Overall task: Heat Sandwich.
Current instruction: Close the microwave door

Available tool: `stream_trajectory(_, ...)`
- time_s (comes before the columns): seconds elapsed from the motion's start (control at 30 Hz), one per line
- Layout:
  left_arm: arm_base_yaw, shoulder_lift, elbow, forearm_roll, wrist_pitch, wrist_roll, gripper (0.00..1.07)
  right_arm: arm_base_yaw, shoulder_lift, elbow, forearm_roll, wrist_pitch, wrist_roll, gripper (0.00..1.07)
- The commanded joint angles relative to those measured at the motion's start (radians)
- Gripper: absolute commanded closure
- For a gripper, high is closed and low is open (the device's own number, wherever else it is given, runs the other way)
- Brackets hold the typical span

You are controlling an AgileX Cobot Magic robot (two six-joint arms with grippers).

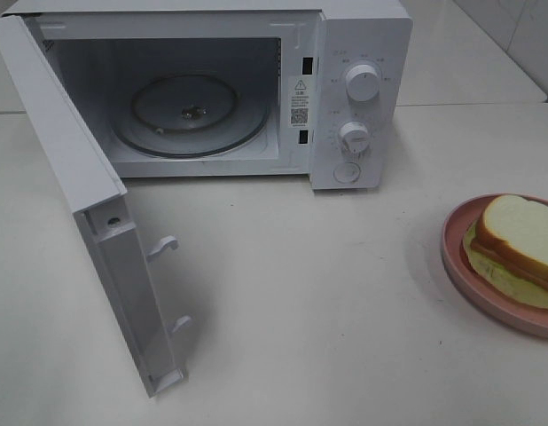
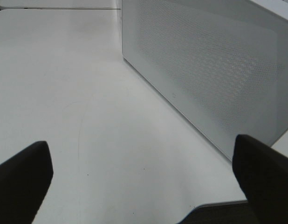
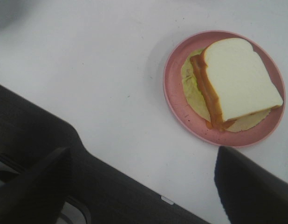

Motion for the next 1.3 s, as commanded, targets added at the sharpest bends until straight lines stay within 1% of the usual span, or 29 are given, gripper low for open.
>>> stream_trajectory(0.03, 0.004, -0.017, 0.001, -0.003, -0.006, -0.003, 0.09, -0.063, -0.080, 0.037, 0.001, 0.025, -0.004, 0.31)
stream_trajectory(0.07, 0.004, -0.017, 0.001, -0.003, -0.006, -0.003, 0.09, -0.083, -0.098, 0.047, 0.002, 0.025, -0.004, 0.31)
stream_trajectory(0.1, 0.004, -0.017, 0.001, -0.003, -0.006, -0.003, 0.09, -0.083, -0.098, 0.047, 0.002, 0.025, -0.004, 0.31)
stream_trajectory(0.17, 0.004, -0.017, 0.001, -0.003, -0.006, -0.003, 0.09, -0.152, -0.147, 0.084, 0.002, 0.025, -0.010, 0.31)
stream_trajectory(0.23, 0.004, -0.017, 0.001, -0.003, -0.006, -0.003, 0.09, -0.194, -0.178, 0.103, 0.003, 0.025, -0.015, 0.31)
stream_trajectory(0.27, 0.004, -0.017, 0.001, -0.003, -0.006, -0.003, 0.09, -0.194, -0.178, 0.103, 0.003, 0.025, -0.015, 0.31)
stream_trajectory(0.37, 0.004, -0.017, 0.001, -0.003, -0.006, -0.003, 0.09, -0.267, -0.245, 0.131, 0.018, 0.008, -0.015, 0.31)
stream_trajectory(0.4, 0.004, -0.017, 0.001, -0.003, -0.006, -0.003, 0.09, -0.267, -0.245, 0.131, 0.018, 0.008, -0.015, 0.31)
stream_trajectory(0.47, 0.004, -0.017, 0.001, -0.003, -0.006, -0.003, 0.09, -0.299, -0.273, 0.142, 0.027, -0.010, -0.015, 0.31)
stream_trajectory(0.5, 0.004, -0.017, 0.001, -0.003, -0.006, -0.003, 0.09, -0.338, -0.301, 0.155, 0.033, -0.032, -0.015, 0.31)
stream_trajectory(0.53, 0.004, -0.017, 0.001, -0.003, -0.006, -0.003, 0.09, -0.358, -0.317, 0.163, 0.035, -0.045, -0.015, 0.31)
stream_trajectory(0.6, 0.004, -0.017, 0.001, -0.003, -0.006, -0.003, 0.09, -0.374, -0.332, 0.174, 0.039, -0.058, -0.023, 0.31)
stream_trajectory(0.7, 0.004, -0.017, 0.001, -0.003, -0.006, -0.003, 0.09, -0.458, -0.390, 0.221, 0.065, -0.090, -0.065, 0.31)
stream_trajectory(0.73, 0.004, -0.017, 0.001, -0.003, -0.006, -0.003, 0.09, -0.458, -0.390, 0.221, 0.065, -0.090, -0.065, 0.31)
stream_trajectory(0.87, 0.004, -0.017, 0.001, -0.003, -0.006, -0.003, 0.09, -0.534, -0.452, 0.222, 0.084, -0.124, -0.079, 0.31)
stream_trajectory(0.9, 0.004, -0.017, 0.001, -0.003, -0.006, -0.003, 0.09, -0.534, -0.452, 0.222, 0.084, -0.124, -0.079, 0.31)
stream_trajectory(0.97, 0.004, -0.017, 0.001, -0.003, -0.006, -0.003, 0.09, -0.574, -0.502, 0.226, 0.098, -0.154, -0.083, 0.31)
stream_trajectory(1.03, 0.004, -0.017, 0.001, -0.003, -0.006, -0.003, 0.09, -0.600, -0.509, 0.232, 0.106, -0.167, -0.083, 0.31)
stream_trajectory(1.1, 0.004, -0.017, 0.001, -0.003, -0.006, -0.003, 0.09, -0.609, -0.508, 0.237, 0.116, -0.177, -0.082, 0.31)
stream_trajectory(1.17, 0.004, -0.015, 0.001, -0.004, -0.006, -0.003, 0.09, -0.613, -0.508, 0.263, 0.140, -0.218, -0.087, 0.31)
stream_trajectory(1.3, 0.004, -0.015, 0.001, -0.004, -0.006, -0.003, 0.09, -0.613, -0.508, 0.261, 0.144, -0.218, -0.090, 0.31)
